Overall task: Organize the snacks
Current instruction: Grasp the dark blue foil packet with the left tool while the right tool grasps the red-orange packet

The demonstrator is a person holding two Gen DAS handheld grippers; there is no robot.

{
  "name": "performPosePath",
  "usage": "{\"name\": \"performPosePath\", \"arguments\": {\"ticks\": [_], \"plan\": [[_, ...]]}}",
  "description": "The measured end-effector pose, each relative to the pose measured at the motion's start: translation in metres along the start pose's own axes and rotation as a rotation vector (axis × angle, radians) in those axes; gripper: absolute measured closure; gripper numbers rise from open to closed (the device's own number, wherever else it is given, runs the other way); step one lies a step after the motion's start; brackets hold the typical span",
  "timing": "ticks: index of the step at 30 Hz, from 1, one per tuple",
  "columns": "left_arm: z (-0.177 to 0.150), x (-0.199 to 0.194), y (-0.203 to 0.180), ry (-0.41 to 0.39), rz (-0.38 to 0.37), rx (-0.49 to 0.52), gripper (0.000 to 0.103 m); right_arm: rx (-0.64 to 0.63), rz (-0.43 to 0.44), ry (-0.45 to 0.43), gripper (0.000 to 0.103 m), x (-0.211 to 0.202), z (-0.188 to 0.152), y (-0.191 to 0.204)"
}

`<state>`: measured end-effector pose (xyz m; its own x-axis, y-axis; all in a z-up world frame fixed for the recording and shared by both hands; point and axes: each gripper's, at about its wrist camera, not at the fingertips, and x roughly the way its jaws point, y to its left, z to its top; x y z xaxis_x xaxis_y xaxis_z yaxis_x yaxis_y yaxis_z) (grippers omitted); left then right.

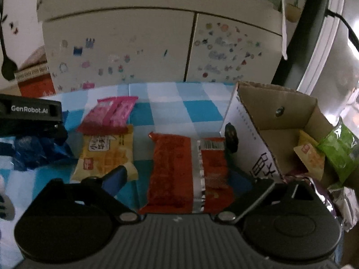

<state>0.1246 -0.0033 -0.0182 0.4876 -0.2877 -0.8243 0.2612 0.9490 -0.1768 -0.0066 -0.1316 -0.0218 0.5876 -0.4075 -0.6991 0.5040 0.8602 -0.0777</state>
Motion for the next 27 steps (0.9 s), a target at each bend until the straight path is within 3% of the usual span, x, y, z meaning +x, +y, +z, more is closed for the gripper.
{"name": "performPosePath", "arguments": {"ticks": [9, 16, 19, 27], "plan": [[-0.004, 0.001, -0.004, -0.015, 0.014, 0.041, 0.0, 0.021, -0.111, -0.019, 0.006, 0.0, 0.001, 0.011], [-0.012, 0.005, -0.017, -0.018, 0.069, 0.167, 0.0, 0.131, -0.159, 0.023, 0.002, 0.015, 0.003, 0.01], [-0.012, 0.005, -0.017, -0.014, 0.069, 0.159, 0.0, 0.188, -0.124, 0.033, 0.002, 0.019, 0.005, 0.004], [-0.005, 0.007, -0.015, 0.018, 0.073, 0.148, 0.0, 0.187, 0.011, 0.05, 0.003, 0.014, 0.003, 0.006]]}}
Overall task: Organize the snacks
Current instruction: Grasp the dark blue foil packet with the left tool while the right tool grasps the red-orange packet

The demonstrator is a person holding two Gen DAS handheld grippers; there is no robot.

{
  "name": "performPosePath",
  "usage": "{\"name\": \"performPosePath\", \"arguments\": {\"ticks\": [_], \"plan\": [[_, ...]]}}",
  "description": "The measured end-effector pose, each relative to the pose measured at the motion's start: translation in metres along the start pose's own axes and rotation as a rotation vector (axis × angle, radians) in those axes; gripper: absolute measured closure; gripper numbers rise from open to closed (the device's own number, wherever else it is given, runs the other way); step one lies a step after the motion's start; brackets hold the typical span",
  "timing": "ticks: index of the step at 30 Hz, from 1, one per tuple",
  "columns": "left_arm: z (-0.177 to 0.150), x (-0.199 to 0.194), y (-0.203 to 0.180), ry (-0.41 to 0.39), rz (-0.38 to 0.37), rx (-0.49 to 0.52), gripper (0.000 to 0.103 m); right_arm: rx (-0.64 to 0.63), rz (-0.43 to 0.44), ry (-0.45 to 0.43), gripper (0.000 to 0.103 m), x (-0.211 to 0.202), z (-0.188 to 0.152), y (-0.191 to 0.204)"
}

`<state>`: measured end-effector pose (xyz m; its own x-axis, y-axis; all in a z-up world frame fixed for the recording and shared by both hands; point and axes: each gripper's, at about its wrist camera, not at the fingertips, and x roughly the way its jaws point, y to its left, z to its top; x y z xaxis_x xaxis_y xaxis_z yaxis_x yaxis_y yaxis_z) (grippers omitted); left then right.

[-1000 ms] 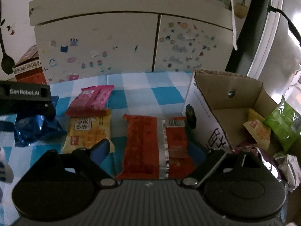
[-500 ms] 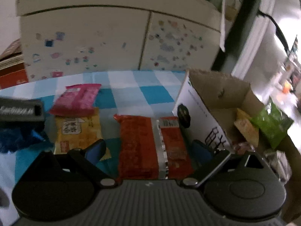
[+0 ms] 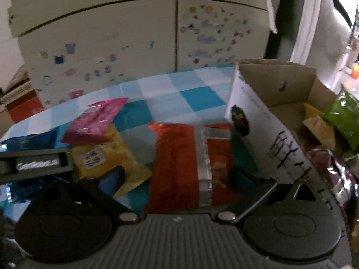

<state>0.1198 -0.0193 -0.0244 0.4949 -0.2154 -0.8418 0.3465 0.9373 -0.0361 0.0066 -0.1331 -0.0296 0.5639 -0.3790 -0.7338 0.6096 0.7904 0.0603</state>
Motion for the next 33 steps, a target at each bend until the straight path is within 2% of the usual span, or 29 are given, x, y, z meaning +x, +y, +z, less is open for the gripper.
{"name": "performPosePath", "arguments": {"ticks": [4, 9, 11, 14, 15, 17, 19, 24, 26, 29, 33], "plan": [[0.001, 0.0, 0.004, -0.006, 0.006, -0.024, 0.0, 0.05, -0.015, -0.047, 0.003, -0.006, 0.002, -0.005], [0.006, 0.0, 0.008, -0.007, -0.018, -0.077, 0.0, 0.133, 0.001, -0.036, 0.003, 0.0, 0.01, -0.016], [0.006, 0.001, 0.005, -0.006, -0.007, -0.058, 0.0, 0.134, 0.005, -0.024, 0.003, 0.004, 0.011, -0.015], [0.002, 0.003, -0.004, -0.013, 0.026, 0.023, 0.0, 0.133, 0.011, -0.003, 0.004, 0.01, 0.009, -0.016], [0.001, 0.003, -0.003, -0.014, 0.022, 0.015, 0.0, 0.122, 0.011, -0.002, 0.004, 0.012, 0.009, -0.015], [0.002, 0.004, -0.002, -0.01, 0.016, 0.011, 0.0, 0.111, 0.025, -0.007, 0.009, 0.012, 0.007, -0.014], [0.002, 0.004, -0.001, -0.004, 0.015, 0.008, 0.0, 0.095, 0.022, -0.02, 0.028, 0.011, 0.007, -0.015], [0.001, 0.001, 0.003, 0.002, 0.008, 0.009, 0.0, 0.081, 0.064, -0.011, 0.033, 0.008, 0.008, -0.02], [-0.001, -0.002, 0.005, 0.001, 0.007, 0.002, 0.005, 0.089, 0.086, 0.003, 0.033, 0.004, 0.008, -0.021], [-0.003, -0.009, 0.007, -0.007, -0.011, 0.005, 0.019, 0.107, 0.135, 0.031, 0.033, -0.005, 0.008, -0.026], [-0.01, -0.02, 0.014, 0.0, -0.038, -0.027, 0.022, 0.086, 0.186, 0.046, 0.033, -0.024, 0.01, -0.033]]}}
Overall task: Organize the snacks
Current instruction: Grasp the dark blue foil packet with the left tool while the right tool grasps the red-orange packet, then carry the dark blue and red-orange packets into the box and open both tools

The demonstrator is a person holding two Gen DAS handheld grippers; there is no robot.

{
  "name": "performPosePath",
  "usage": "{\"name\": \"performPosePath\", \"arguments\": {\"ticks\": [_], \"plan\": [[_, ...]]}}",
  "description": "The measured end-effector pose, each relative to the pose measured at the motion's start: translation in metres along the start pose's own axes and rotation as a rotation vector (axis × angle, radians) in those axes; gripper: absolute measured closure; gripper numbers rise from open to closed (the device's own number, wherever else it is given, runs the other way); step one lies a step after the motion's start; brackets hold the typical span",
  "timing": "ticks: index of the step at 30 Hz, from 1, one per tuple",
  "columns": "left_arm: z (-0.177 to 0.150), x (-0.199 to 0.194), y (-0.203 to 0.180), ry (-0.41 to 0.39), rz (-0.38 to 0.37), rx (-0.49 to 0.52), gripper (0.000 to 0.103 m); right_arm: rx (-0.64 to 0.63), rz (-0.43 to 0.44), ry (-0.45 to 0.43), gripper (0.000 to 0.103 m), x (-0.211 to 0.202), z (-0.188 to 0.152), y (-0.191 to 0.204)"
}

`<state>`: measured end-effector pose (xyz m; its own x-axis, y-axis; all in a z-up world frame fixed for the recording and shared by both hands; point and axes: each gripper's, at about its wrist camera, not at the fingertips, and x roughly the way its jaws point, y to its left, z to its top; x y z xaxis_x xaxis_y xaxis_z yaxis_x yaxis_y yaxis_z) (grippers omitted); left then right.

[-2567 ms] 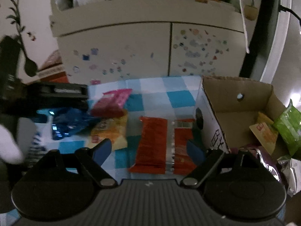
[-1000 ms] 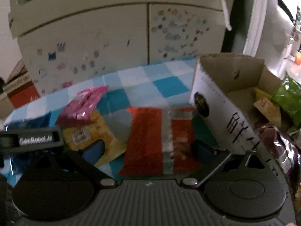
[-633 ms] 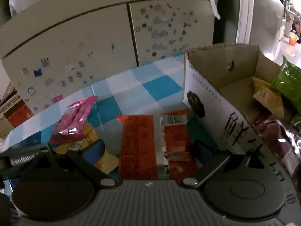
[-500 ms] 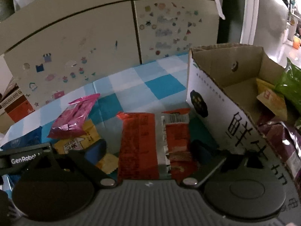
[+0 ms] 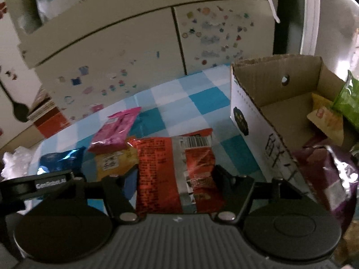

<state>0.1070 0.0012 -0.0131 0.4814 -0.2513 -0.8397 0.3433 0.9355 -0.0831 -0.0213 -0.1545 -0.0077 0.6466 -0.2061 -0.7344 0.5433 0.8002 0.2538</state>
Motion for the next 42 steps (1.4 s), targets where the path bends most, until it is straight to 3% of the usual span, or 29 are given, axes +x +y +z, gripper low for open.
{"name": "performPosePath", "arguments": {"ticks": [6, 13, 17, 28, 42], "plan": [[-0.01, -0.031, 0.003, -0.036, -0.043, -0.03, 0.022, 0.056, 0.098, 0.064, 0.033, -0.037, 0.003, -0.021], [-0.027, -0.072, 0.001, -0.075, -0.088, -0.049, 0.022, 0.034, 0.151, 0.056, 0.033, -0.08, -0.005, -0.032], [-0.038, -0.09, -0.002, -0.115, -0.068, -0.018, 0.022, 0.03, 0.168, 0.052, 0.033, -0.086, -0.003, -0.03], [-0.05, -0.109, -0.025, -0.168, -0.121, 0.026, 0.022, 0.006, 0.185, -0.043, 0.033, -0.113, 0.012, -0.034], [-0.048, -0.12, -0.062, -0.216, -0.18, 0.069, 0.022, 0.064, 0.16, -0.174, 0.033, -0.147, 0.042, -0.075]]}}
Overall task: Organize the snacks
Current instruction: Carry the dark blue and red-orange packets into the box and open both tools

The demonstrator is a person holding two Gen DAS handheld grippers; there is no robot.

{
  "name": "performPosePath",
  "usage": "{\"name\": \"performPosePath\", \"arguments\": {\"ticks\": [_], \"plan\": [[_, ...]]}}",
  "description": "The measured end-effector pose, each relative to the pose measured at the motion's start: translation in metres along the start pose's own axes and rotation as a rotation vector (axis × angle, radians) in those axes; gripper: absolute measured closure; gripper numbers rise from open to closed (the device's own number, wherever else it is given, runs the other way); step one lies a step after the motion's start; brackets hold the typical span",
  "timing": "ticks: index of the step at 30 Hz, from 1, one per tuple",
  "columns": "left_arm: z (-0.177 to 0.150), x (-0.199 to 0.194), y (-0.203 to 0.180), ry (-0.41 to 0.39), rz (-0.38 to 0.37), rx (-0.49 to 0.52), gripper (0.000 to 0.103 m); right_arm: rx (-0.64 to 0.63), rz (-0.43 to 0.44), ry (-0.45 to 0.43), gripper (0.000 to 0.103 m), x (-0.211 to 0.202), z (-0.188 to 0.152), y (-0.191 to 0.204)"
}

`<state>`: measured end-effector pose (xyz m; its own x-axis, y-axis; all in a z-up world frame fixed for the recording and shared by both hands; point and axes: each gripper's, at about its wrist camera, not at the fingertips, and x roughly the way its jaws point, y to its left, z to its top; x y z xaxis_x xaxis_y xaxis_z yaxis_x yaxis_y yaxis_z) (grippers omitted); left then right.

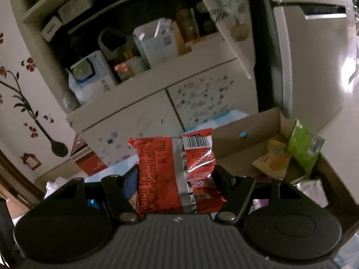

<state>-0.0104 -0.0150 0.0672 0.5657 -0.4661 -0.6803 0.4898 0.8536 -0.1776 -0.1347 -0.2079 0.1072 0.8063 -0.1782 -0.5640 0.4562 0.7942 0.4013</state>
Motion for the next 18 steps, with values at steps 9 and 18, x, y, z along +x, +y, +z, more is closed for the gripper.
{"name": "performPosePath", "arguments": {"ticks": [9, 18], "plan": [[0.001, -0.004, -0.012, -0.047, -0.055, 0.028, 0.022, 0.032, -0.036, -0.077, 0.033, -0.023, 0.019, -0.029], [0.001, 0.004, -0.038, -0.086, -0.118, 0.104, 0.022, 0.116, -0.108, -0.128, 0.033, -0.038, 0.033, -0.07]]}}
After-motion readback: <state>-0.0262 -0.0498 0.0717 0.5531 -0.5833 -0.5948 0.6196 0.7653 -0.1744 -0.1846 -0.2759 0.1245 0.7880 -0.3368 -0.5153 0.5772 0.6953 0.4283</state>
